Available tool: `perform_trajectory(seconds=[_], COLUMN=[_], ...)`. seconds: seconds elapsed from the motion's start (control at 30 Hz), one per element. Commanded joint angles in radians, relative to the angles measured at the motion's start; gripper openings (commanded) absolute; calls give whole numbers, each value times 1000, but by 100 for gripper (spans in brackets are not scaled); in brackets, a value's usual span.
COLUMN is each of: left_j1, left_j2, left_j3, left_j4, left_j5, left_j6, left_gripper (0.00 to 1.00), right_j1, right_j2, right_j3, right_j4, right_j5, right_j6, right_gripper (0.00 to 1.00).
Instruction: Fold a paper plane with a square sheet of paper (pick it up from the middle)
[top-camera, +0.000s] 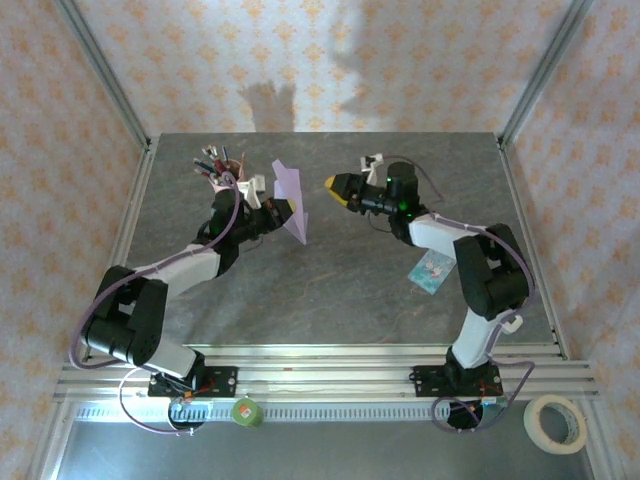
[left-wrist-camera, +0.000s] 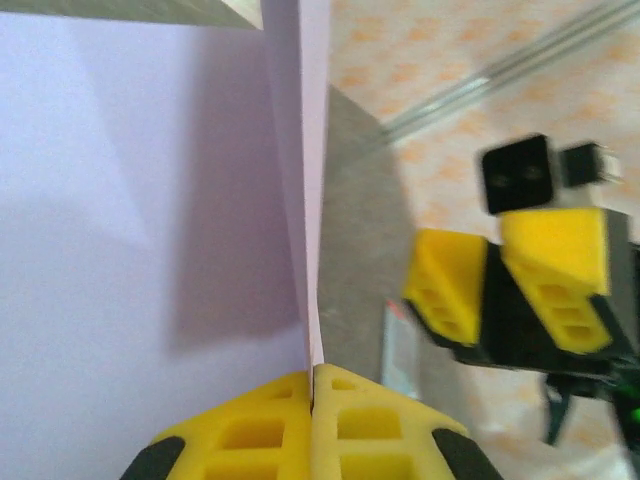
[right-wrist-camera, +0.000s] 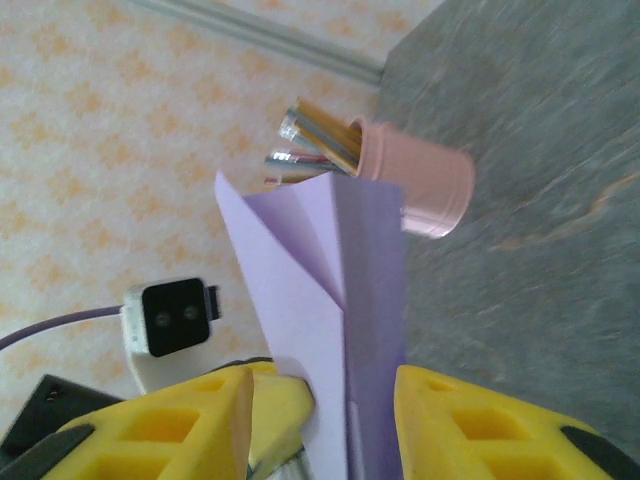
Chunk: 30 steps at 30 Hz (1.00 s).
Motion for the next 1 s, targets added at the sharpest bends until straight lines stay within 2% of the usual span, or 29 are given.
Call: perform_trajectory(seconds=[0.0,0.2,0.33,0.43,0.63,0.8,0.97], left_j1=[-23,-123,-202,-244,-304,-347,-390], left_j2=[-44,42,164,261,412,527,622], left_j3=[128,336,452,516,580,611,646], left_j4=[-402,-736,-876,-951,-1010,-1011,-1018], left_j5=[-266,-709,-1006,-1163,-1313,-1353,-1376], left_j6=[299,507,554,557,550,553,548], left_gripper=[6,6,6,6,6,6,6], right_j1=[-24,-42,-52,-61,-79,-85,-91], right_j2=[-76,-130,-159,-182,-238,-270,-269], right_j3=[-15,-33,-45,-58,-92,-111,-119], right_j4=[-109,-225,-276,-317,-389,-441,-451], right_j5=[92,214,288,348,506,620,640], right_j6=[-115,-197,-220,-237,-253,-264,-257], right_gripper=[42,42,42,43,46,49,49])
